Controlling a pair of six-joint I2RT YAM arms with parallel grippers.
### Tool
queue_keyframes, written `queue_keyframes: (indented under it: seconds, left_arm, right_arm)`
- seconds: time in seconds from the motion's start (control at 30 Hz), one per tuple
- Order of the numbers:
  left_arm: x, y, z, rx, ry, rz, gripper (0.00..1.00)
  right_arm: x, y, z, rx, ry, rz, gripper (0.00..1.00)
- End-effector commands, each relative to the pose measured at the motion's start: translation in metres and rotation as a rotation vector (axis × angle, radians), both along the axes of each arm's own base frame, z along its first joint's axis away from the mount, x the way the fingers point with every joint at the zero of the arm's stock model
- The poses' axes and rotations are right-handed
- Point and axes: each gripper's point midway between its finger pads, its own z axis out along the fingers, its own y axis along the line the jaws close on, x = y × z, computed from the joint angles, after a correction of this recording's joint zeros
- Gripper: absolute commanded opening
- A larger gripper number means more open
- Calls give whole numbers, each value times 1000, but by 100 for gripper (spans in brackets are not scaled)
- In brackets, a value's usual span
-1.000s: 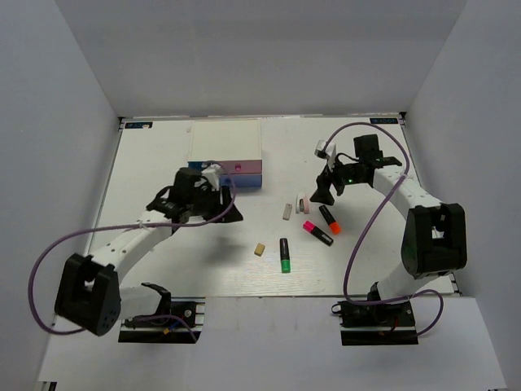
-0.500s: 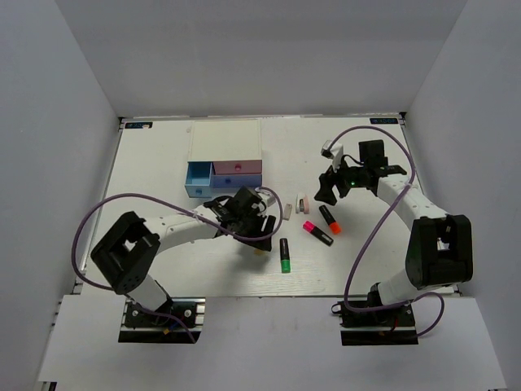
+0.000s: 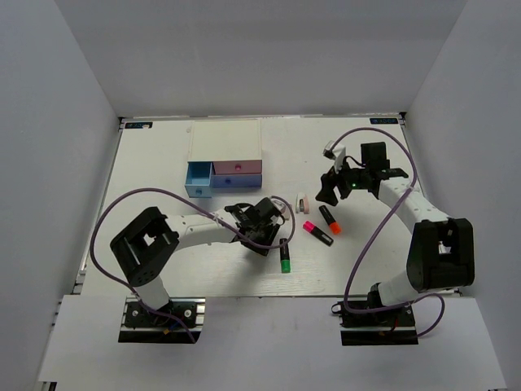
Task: Sort the stationery into containers
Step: Pick up the stationery from the center of the board, then place the stationery in the drawer.
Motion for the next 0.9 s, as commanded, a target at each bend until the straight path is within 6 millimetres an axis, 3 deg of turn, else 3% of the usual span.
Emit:
queue_keyframes:
  seconds: [0.0,0.1,0.2,0.3,0.37,0.43,0.53,0.63,0.73,0.87]
  left_arm:
    - [5,3,5,55,-49,16,48]
    - [9,4,9,68,-63,38,37]
    - [17,1,26,7,-71,94,28]
    - [38,-8,72,-131,-148,154,24]
    - [54,-16,110,-215,-205,176,24]
    - [73,-18,139,-265,-248,221,23]
    - [102,0,181,-313,-338,334,23]
    - [132,28,206,-340,-390,498,19]
    - [151,57,219,-346,-396,650,18]
    - [165,96,218,-302,-393,792,18]
  right_arm:
    - [4,-1,14,22,-50,-14,76]
    - [3,-1,14,26,-54,-14,76]
    - [2,-2,18,30,-63,-15,76]
    - [0,-1,17,32,-70,-6,78]
    - [-3,0,18,32,-76,8,90]
    - [-6,0,15,33,-66,19,90]
    - [-9,2,17,41,-74,39,90]
    - [-10,4,17,45,-79,48,90]
    - [-11,4,17,48,-80,48,90]
    - [-11,1,18,38,-93,46,90]
